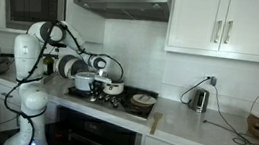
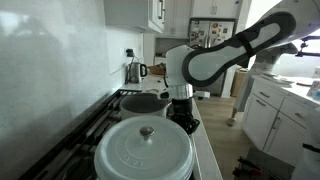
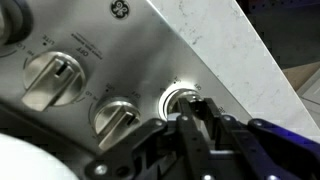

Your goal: Turn on the first knob on the left side of the stove

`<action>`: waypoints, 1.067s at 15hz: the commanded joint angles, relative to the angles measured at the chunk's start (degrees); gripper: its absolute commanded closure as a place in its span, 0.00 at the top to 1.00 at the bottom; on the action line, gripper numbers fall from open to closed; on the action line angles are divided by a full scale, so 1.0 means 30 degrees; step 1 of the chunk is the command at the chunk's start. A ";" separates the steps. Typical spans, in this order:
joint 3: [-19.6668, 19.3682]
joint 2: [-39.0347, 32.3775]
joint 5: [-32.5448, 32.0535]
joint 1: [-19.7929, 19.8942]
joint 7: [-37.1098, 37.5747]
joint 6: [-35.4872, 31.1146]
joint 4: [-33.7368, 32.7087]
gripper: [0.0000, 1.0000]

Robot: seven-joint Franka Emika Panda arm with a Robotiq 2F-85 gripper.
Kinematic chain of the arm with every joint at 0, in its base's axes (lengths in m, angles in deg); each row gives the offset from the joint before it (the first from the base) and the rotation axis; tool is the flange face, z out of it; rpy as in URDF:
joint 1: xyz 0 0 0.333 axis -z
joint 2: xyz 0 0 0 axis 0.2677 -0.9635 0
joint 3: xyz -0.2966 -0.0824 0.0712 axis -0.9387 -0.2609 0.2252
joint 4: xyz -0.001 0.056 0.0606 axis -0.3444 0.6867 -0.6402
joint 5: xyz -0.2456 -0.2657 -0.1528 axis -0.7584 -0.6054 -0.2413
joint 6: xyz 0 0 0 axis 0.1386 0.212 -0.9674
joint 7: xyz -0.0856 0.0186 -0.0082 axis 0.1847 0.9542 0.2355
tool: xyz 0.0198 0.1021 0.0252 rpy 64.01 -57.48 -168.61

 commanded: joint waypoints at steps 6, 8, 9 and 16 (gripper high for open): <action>0.0181 -0.1258 -0.0550 0.0452 -0.1257 0.1586 -0.0996 0.58; 0.0240 -0.1498 -0.0543 0.0573 -0.0730 0.2388 -0.1558 0.74; 0.0263 -0.1605 -0.0517 0.0623 -0.0634 0.2787 -0.1839 0.83; 0.0471 -0.1625 0.0693 0.0625 0.0202 0.5140 -0.3712 1.00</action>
